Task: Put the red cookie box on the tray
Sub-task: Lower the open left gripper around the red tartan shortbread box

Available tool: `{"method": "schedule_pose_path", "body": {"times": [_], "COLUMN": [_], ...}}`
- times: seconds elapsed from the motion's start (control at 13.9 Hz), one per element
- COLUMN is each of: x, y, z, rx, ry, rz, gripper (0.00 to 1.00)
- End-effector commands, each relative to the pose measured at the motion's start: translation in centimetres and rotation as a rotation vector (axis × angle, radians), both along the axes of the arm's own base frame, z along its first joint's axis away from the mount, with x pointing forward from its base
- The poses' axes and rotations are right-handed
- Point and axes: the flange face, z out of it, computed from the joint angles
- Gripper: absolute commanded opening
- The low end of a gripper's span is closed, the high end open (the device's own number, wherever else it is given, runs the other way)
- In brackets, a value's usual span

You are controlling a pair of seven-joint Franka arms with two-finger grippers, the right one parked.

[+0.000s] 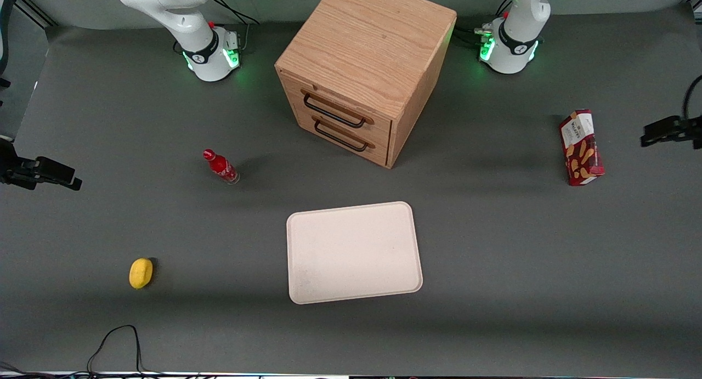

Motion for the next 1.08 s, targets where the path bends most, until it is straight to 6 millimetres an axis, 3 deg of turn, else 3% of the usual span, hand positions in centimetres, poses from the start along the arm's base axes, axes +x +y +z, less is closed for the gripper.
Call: {"method": "schedule_pose_path", "body": {"times": [0.0,0.22,0.5,0.86,1.01], "x": [-5.7,-12.0,-16.0,-16.3,-15.0], "y": [3.2,5.2,3.8,3.2,3.6], "z": [-0.5,-3.8,-7.8,-14.0,-17.5], "rx": [-0.013,-0.022,-0.028,-0.029,-0.033], "ry": [-0.027,-0.066,-0.086,-0.091,-0.065], "rz": [-0.018,0.014,0.008,-0.002,-0.003], "gripper": [1.00,1.00,1.00,1.00,1.00]}}
